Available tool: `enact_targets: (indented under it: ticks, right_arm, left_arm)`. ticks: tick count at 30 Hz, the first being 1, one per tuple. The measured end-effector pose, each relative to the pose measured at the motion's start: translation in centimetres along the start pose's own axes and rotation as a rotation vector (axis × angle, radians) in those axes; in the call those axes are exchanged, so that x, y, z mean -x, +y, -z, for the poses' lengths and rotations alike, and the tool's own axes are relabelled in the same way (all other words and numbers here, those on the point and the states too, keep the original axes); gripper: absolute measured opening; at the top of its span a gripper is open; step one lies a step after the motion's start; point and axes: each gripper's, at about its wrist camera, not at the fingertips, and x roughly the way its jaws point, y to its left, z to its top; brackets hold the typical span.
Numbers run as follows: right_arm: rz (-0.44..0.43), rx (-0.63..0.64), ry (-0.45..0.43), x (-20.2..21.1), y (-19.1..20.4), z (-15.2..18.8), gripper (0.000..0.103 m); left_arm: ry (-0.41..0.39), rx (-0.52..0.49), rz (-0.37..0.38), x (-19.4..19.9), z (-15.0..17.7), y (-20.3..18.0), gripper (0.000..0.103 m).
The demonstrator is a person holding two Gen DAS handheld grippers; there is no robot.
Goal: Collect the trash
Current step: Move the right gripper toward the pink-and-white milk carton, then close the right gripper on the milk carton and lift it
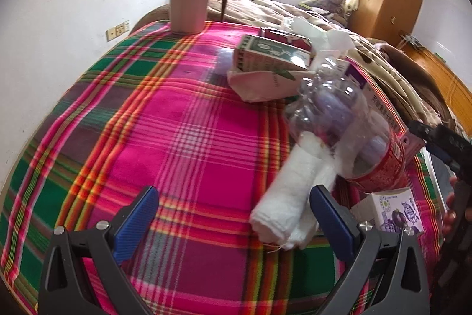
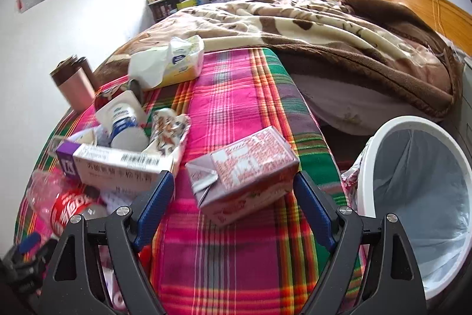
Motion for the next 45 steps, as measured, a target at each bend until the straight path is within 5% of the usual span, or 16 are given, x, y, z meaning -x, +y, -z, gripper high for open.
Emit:
enact_targets:
  ticks: [12, 17, 25, 28, 45]
  right_arm:
    - [0.026, -0.06, 0.097, -2.5, -0.2, -0.5, 0.085]
    - [0.006, -0.068, 0.112, -1.8, -0.8, 0.2, 0.079]
    - [-0.02, -0.087, 0.109, -0.8, -2.0, 1.0, 0.045]
    - [-0.023, -0.082, 0.093, -0.3, -2.4, 1.3, 0.044]
    - [-0.144, -0.006, 0.043, 2.9, -2.6, 3.2, 0.044]
  left_arm:
    - [0.061, -0.136, 0.047, -1.7, -0.8, -3.0, 0.097]
    - [0.055, -0.129, 0.056, -1.4, -1.1, -3.1, 0.081]
    - [0.041, -0.11, 0.111, -0.5, -0.9, -3.9, 0.042]
    - [0.026, -0.07, 0.123, 0.1, -0.7, -3.3, 0.034]
    - [-0.067, -0.047, 0.107, 4.2, 0.7, -3.8, 0.024]
